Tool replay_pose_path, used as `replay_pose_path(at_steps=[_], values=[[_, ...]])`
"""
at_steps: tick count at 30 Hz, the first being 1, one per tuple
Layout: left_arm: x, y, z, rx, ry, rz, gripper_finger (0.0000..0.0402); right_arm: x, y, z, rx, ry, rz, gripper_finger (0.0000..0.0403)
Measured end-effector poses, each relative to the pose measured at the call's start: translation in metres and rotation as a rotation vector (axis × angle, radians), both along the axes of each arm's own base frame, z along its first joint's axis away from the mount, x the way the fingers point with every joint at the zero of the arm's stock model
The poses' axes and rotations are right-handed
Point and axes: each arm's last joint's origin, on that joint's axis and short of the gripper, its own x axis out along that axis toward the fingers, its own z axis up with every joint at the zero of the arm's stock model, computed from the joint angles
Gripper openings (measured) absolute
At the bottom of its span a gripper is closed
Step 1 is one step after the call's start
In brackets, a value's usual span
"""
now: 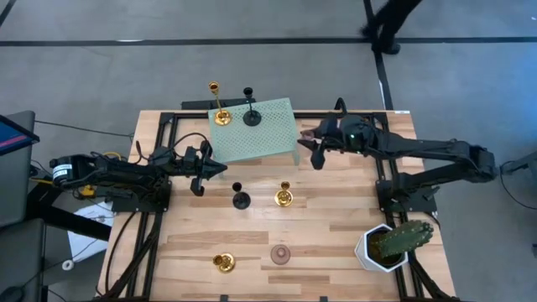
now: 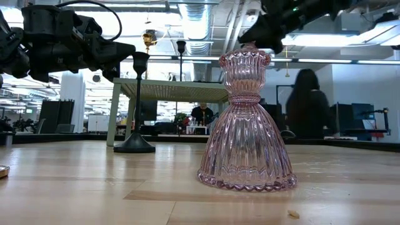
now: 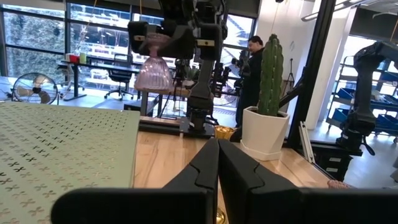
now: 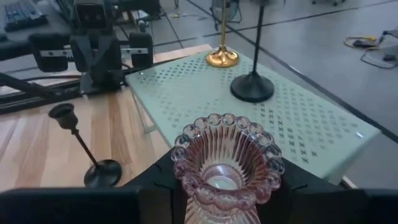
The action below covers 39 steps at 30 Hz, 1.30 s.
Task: Pick & Place candle stick holders
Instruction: Put the top violet candle holder on the shelf
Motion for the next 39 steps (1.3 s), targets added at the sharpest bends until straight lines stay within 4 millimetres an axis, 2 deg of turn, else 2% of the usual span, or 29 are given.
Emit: replay_pose_path(at_steps=[4,9,17,23,32,39], values=[[0.000,0.000,0.000,0.000,0.000,0.000,0.0010,0.014,-0.012,-0.002,-0.030,0.025,-0.010,0.0125],[0.000,0.000,0.000,-0.001,0.002,0.000,0.0010,0.034,-0.031,0.007,-0.048,0.019,0.008,0.0126],[0.000,0.000,-0.001,-0.002,0.007,0.000,0.0010,0.074,-0.066,0.005,-0.039,0.047,0.056,0.0129],[0.000,0.000,-0.001,-0.005,0.015,0.000,0.0010,0.094,-0.093,-0.001,-0.025,0.059,0.052,0.0123],[0.001,0.000,-0.002,-0.007,0.020,0.000,0.0010,0.099,-0.124,-0.018,-0.002,0.096,-0.014,0.0131],[0.001,0.000,-0.002,-0.008,0.021,0.000,0.0010,0.101,-0.136,-0.027,0.004,0.085,-0.015,0.0123]])
